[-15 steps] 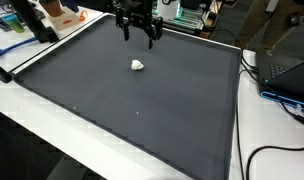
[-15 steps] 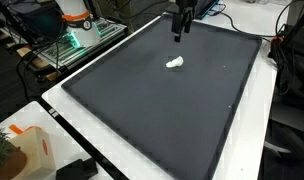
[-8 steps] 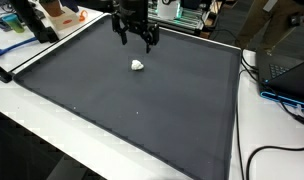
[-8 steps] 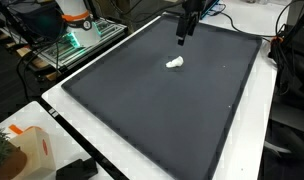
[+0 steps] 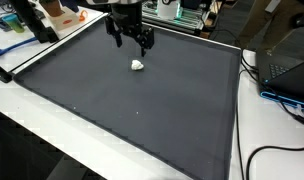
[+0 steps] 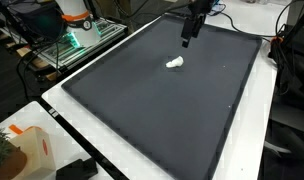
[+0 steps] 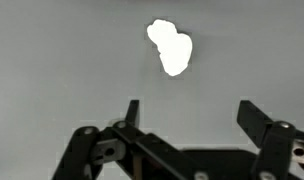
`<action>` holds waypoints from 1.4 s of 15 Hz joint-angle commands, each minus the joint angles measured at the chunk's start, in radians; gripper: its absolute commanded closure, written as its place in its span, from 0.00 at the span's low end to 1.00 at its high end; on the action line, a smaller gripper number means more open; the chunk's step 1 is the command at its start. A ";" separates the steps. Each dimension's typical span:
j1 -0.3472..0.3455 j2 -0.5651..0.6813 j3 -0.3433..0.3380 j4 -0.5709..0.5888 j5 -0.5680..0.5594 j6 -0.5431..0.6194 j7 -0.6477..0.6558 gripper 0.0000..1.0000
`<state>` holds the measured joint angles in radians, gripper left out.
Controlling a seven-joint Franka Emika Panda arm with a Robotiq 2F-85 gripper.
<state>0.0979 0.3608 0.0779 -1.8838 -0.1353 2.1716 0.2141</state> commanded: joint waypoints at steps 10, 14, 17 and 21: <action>0.011 0.305 -0.021 0.438 0.060 -0.346 -0.066 0.00; 0.005 0.385 -0.035 0.555 0.092 -0.476 -0.047 0.00; 0.014 0.367 -0.046 0.528 0.084 -0.460 -0.044 0.00; 0.012 0.412 -0.054 0.586 0.095 -0.503 -0.026 0.00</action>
<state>0.1030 0.7521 0.0399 -1.3205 -0.0487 1.6920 0.1734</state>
